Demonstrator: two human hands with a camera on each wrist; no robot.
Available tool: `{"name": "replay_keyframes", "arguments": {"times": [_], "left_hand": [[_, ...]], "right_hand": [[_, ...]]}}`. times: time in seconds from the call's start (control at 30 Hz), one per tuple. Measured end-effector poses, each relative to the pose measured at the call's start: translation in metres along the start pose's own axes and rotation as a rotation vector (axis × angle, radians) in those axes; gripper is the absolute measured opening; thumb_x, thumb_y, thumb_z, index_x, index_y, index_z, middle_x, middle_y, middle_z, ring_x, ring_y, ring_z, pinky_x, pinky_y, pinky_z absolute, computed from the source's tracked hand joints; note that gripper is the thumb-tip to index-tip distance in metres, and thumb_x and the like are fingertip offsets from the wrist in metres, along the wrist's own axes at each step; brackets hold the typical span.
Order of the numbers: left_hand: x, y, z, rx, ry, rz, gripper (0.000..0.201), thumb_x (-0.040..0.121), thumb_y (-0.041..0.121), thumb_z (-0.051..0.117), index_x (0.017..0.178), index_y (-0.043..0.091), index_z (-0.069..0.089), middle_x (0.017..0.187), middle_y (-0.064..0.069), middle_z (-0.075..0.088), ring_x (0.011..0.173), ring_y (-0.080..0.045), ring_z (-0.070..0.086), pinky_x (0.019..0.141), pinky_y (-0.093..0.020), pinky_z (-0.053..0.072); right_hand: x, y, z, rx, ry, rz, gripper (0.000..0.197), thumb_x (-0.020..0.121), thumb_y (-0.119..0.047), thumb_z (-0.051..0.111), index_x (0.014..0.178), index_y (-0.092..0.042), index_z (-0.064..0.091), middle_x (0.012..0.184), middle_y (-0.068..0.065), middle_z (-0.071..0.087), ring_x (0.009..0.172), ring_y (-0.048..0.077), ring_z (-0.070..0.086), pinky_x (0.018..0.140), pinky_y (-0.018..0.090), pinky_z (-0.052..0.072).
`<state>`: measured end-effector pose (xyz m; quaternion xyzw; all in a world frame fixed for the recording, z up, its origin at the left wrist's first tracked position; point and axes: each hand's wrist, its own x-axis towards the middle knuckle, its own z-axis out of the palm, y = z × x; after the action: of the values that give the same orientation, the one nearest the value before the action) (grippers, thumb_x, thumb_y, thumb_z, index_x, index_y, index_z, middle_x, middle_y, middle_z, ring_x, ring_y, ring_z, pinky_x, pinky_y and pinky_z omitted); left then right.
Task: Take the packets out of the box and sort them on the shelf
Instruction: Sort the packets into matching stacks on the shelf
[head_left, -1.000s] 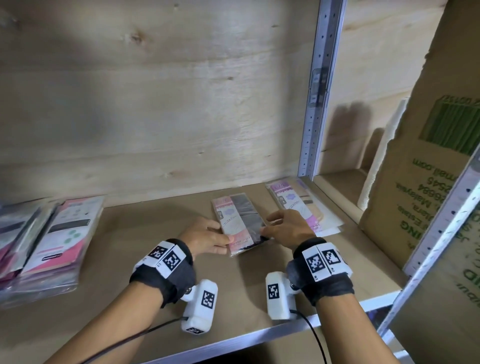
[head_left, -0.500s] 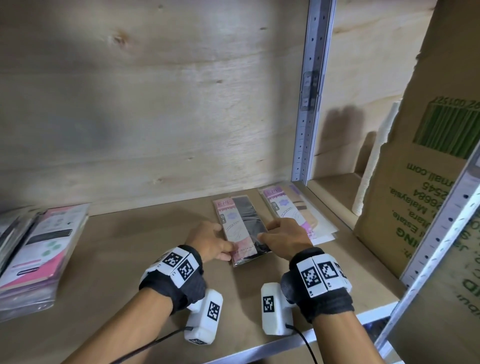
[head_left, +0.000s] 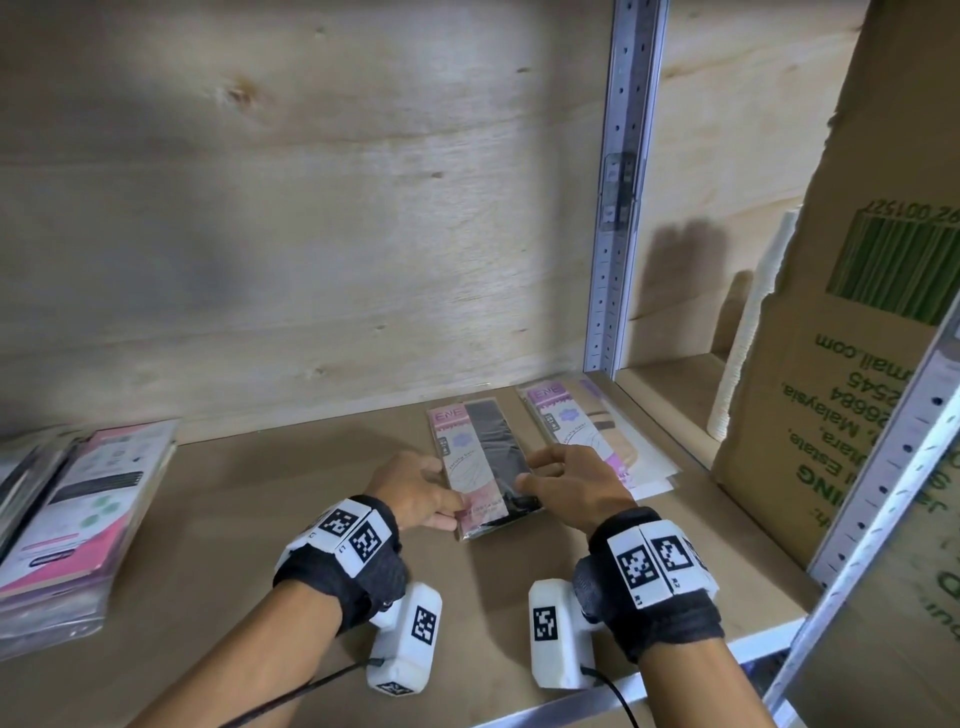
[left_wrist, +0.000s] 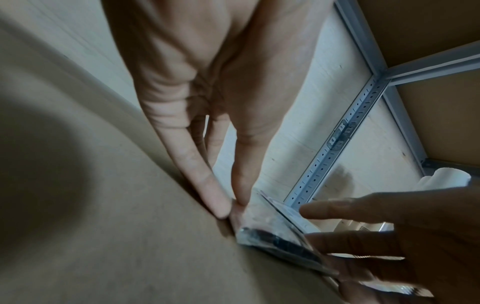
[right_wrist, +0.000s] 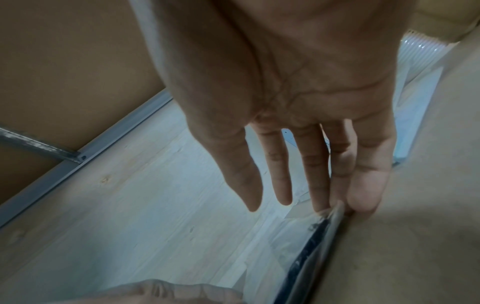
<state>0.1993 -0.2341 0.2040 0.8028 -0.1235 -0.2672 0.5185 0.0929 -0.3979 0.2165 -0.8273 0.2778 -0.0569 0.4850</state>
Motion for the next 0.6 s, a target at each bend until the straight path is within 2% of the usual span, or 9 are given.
{"name": "replay_keyframes", "arguments": {"times": [0.13,0.2,0.3,0.37,0.43,0.5,0.6], "left_hand": [[0.001,0.0,-0.001,0.007,-0.012,0.009,0.061,0.079,-0.008,0.076,0.135,-0.001,0.053,0.097,-0.004,0.066,0.082,-0.018,0.073,0.069,-0.027,0.062],[-0.001,0.001,-0.003,0.009,-0.018,0.009,0.062,0.08,-0.006,0.076,0.137,-0.001,0.051,0.105,-0.008,0.067,0.086,-0.02,0.073,0.071,-0.028,0.063],[-0.007,0.002,-0.009,0.009,0.04,0.002,0.072,0.081,-0.001,0.077,0.144,0.001,0.042,0.127,-0.018,0.062,0.087,-0.023,0.073,0.067,-0.026,0.062],[-0.014,-0.001,-0.017,-0.005,0.094,0.008,0.076,0.081,0.004,0.079,0.146,0.003,0.041,0.125,-0.016,0.057,0.081,-0.022,0.072,0.06,-0.022,0.061],[-0.024,-0.008,-0.029,-0.02,0.126,0.032,0.069,0.08,0.009,0.081,0.14,0.004,0.048,0.116,-0.011,0.055,0.076,-0.022,0.073,0.058,-0.021,0.06],[-0.036,-0.019,-0.046,0.001,0.151,0.068,0.053,0.079,0.014,0.083,0.127,0.007,0.061,0.114,-0.011,0.06,0.073,-0.024,0.076,0.062,-0.025,0.061],[-0.057,-0.039,-0.075,-0.005,0.21,0.102,0.027,0.078,0.022,0.084,0.102,0.014,0.074,0.098,-0.011,0.073,0.071,-0.022,0.076,0.066,-0.029,0.062]], "right_hand": [[0.0,-0.002,-0.001,-0.003,-0.004,-0.01,0.032,0.085,-0.022,0.071,0.116,-0.017,0.064,0.121,0.009,0.066,0.115,0.025,0.06,0.104,0.039,0.047],[-0.001,-0.003,-0.001,-0.006,0.006,-0.023,0.031,0.086,-0.022,0.07,0.115,-0.017,0.063,0.118,0.007,0.066,0.112,0.024,0.06,0.102,0.037,0.049],[-0.005,-0.007,-0.002,0.009,0.06,-0.093,0.025,0.087,-0.022,0.068,0.112,-0.019,0.063,0.105,0.0,0.068,0.101,0.017,0.062,0.088,0.027,0.05],[-0.009,-0.01,0.0,0.038,0.085,-0.148,0.022,0.089,-0.022,0.067,0.11,-0.019,0.065,0.099,-0.003,0.068,0.094,0.012,0.063,0.079,0.022,0.049],[-0.016,-0.016,0.004,0.07,0.077,-0.185,0.017,0.09,-0.022,0.067,0.106,-0.02,0.066,0.095,-0.004,0.068,0.088,0.01,0.063,0.071,0.021,0.049],[-0.024,-0.022,0.012,0.092,0.043,-0.223,0.011,0.09,-0.022,0.066,0.101,-0.02,0.067,0.092,-0.002,0.069,0.085,0.012,0.065,0.074,0.028,0.054],[-0.038,-0.033,0.031,0.124,-0.014,-0.291,0.009,0.089,-0.017,0.065,0.097,-0.016,0.069,0.088,0.006,0.072,0.081,0.021,0.068,0.078,0.037,0.057]]}}
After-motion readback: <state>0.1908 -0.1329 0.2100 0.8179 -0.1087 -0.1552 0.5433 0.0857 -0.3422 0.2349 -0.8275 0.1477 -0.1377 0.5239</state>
